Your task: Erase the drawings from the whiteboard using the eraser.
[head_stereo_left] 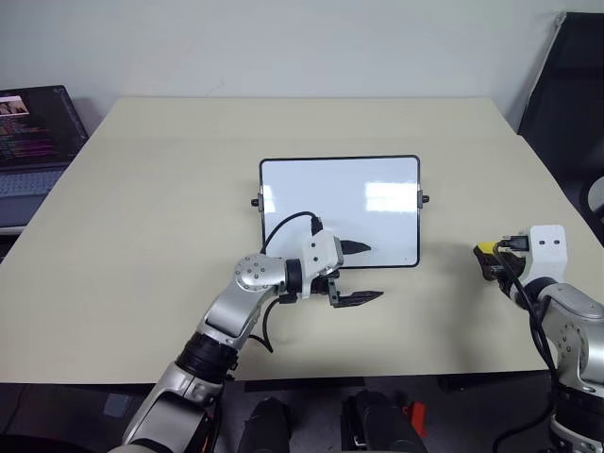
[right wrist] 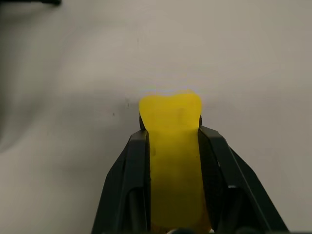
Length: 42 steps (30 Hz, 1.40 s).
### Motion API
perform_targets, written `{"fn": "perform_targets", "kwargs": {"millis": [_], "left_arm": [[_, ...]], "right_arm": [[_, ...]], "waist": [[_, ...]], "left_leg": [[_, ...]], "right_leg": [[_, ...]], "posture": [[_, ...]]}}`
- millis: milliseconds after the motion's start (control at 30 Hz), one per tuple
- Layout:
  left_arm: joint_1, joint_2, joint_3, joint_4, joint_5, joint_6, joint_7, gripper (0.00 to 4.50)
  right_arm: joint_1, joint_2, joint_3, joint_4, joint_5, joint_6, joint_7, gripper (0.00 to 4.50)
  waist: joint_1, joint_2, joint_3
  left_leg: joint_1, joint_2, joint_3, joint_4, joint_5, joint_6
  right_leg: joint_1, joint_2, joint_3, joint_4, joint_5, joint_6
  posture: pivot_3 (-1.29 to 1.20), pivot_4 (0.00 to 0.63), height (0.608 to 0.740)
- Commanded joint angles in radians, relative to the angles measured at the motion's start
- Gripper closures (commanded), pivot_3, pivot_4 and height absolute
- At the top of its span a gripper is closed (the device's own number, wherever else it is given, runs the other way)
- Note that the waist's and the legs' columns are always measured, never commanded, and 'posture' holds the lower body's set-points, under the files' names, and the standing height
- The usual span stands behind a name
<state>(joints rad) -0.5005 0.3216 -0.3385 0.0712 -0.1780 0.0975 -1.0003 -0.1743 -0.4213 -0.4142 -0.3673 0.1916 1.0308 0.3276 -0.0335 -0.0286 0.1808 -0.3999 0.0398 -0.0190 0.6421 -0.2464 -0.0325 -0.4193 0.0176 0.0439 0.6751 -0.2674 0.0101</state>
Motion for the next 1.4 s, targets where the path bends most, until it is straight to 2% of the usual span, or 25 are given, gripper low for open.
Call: {"fn": "perform_targets", "kwargs": {"millis": [33,200,233,933,1400], "left_arm": [[-0.012,0.001,0.001,0.013,0.012,-0.049,-0.017,0.00],[0.010,0.021,0.007,0.001,0.022,-0.059,-0.026,0.00],[0.013,0.023,0.007,-0.003,0.022,-0.057,-0.024,0.00],[0.013,0.036,0.014,-0.020,0.021,-0.041,-0.016,0.00],[-0.001,0.035,0.021,-0.005,0.023,-0.045,-0.011,0.00]], "right_arm": [[-0.011,-0.012,-0.027,0.000,0.027,0.012,-0.011,3.47],[-0.014,-0.016,-0.030,0.032,0.048,0.011,-0.021,3.47],[-0.021,-0.014,-0.032,0.035,0.059,0.008,-0.016,3.13],[-0.057,-0.023,-0.012,0.075,0.073,-0.035,-0.072,3.13],[-0.073,-0.029,-0.025,0.065,0.135,0.000,-0.075,3.13]], "waist": [[0.000,0.000,0.000],[0.001,0.000,0.000],[0.001,0.000,0.000],[0.001,0.000,0.000],[0.001,0.000,0.000]], "left_leg": [[0.000,0.000,0.000,0.000,0.000,0.000],[0.000,0.000,-0.001,0.000,0.000,0.000],[0.000,0.000,-0.001,0.000,0.000,0.000],[0.000,0.000,-0.001,0.002,0.000,0.000],[0.000,0.000,-0.001,0.002,0.000,0.000]], "right_leg": [[0.000,0.000,0.000,0.000,0.000,0.000],[0.000,0.000,0.000,0.000,0.000,0.000],[0.000,0.000,0.000,0.001,0.000,0.000],[0.000,0.000,0.001,0.003,0.000,0.000],[0.000,0.000,0.001,0.004,0.000,0.000]], "posture": [[0.00,0.150,0.740],[0.00,0.150,0.740],[0.00,0.150,0.740],[0.00,0.150,0.740],[0.00,0.150,0.740]]}}
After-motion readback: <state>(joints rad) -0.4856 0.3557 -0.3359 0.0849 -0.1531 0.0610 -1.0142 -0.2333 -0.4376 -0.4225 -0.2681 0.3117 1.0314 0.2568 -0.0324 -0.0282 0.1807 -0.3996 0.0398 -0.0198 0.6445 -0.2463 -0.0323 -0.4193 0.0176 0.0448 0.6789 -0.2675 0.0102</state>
